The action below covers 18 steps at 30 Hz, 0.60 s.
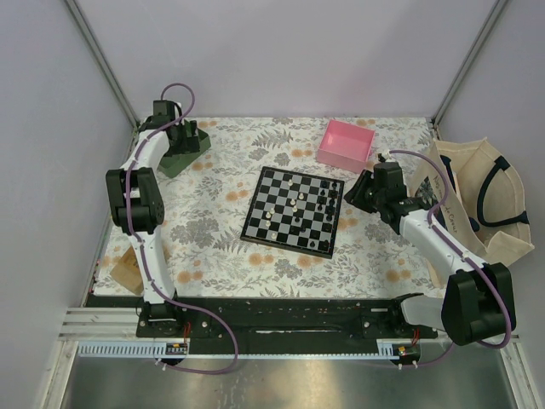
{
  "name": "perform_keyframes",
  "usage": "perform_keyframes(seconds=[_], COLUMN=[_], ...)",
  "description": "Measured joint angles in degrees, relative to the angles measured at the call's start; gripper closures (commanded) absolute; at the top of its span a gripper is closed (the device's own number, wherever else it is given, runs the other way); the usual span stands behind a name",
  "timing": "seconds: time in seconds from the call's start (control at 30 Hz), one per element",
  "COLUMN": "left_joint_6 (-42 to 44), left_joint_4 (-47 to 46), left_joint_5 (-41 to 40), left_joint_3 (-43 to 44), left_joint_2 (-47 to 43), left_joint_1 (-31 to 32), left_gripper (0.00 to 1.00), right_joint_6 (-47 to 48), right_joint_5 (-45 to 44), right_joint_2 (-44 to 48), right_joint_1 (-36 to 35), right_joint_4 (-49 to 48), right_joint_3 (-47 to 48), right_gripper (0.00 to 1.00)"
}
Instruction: Set up the chess pieces on the board
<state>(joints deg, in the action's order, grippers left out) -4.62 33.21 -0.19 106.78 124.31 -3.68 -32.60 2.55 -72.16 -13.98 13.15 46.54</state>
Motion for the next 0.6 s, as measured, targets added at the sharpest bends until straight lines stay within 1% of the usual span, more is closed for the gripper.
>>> perform_keyframes(seconds=[0.6], left_joint_6=[0.22], left_joint_4=[0.15], left_joint_5=[4.76], left_joint_3=[-0.76], left_joint_2=[2.29], left_joint_1=[-0.57], left_gripper=[0.01], right_joint_6=[0.00], right_joint_5=[0.22], right_joint_2=[-0.02], right_joint_1=[0.37], right_joint_4=[0.00], right_joint_3=[-0.04], right_gripper=[0.59])
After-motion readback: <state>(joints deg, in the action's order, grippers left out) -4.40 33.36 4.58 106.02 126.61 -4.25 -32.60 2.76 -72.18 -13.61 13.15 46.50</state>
